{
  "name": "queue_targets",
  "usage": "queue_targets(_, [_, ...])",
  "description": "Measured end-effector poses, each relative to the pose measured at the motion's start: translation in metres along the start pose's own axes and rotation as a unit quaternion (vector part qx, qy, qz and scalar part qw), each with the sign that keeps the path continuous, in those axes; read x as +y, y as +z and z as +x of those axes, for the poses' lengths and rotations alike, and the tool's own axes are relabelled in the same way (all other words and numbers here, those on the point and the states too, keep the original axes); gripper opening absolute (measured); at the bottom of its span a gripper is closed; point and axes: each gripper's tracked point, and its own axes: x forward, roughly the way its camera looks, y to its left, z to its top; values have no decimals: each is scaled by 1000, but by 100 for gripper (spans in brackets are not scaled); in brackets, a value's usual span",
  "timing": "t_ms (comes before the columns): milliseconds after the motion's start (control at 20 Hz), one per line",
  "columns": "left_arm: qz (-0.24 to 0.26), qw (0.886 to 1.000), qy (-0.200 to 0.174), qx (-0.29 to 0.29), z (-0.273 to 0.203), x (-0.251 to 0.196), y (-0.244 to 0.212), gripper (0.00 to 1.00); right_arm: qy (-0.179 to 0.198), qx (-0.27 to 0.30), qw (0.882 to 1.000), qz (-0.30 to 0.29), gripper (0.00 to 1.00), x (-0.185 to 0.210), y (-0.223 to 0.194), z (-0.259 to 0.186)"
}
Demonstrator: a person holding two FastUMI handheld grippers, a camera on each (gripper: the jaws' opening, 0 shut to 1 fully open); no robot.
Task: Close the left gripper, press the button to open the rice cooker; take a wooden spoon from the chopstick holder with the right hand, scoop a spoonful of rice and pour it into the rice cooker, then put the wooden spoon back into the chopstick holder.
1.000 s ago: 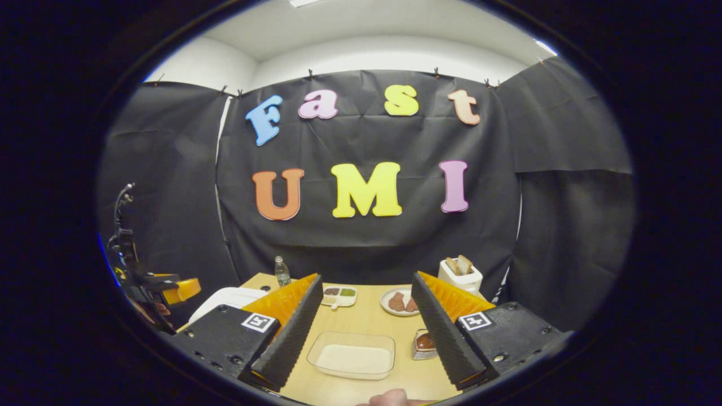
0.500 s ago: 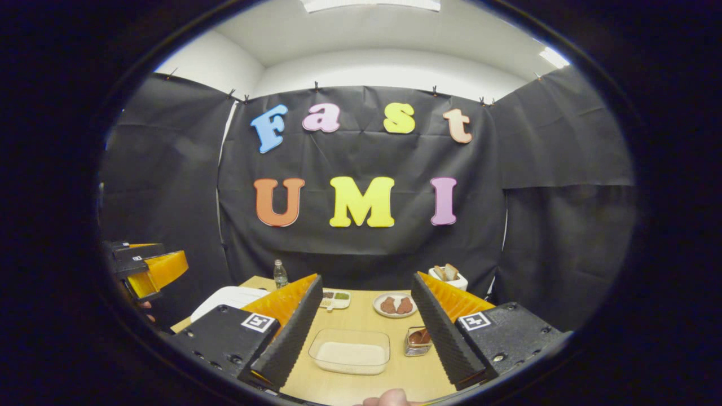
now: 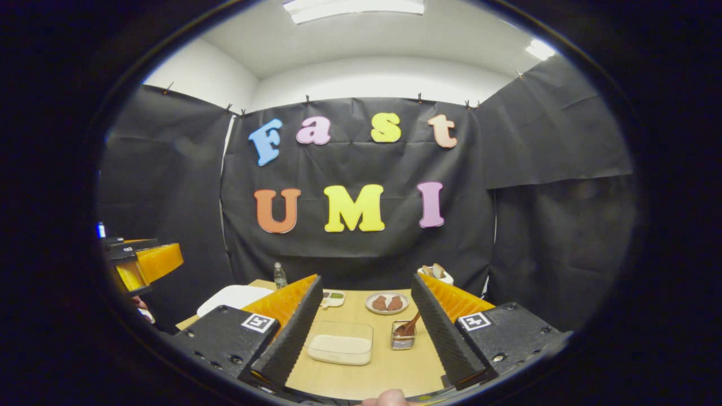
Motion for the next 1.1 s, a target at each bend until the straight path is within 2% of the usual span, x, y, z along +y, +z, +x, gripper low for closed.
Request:
queue_targets(50, [3, 1000, 2, -2, -6, -4, -2, 94, 5, 4, 1000, 1, 96, -4, -4, -6])
queue_targets(150, [6, 1000, 5, 2, -19, -13, -6, 94, 8, 11, 1000, 1, 100, -12, -11, -19])
queue_targets(550, [-3, 1000, 6, 17, -32, -25, -9, 95, 2, 4, 1000, 21, 100, -20, 7, -38])
queue_targets(800, [13, 1000, 17, 17, -22, -15, -9, 94, 17, 12, 1000, 23, 100, -2, 8, -30])
queue_targets(1100, [1, 999, 27, 18, -14, -3, -13, 94, 28, 13, 999, 17, 100, 18, 20, -22])
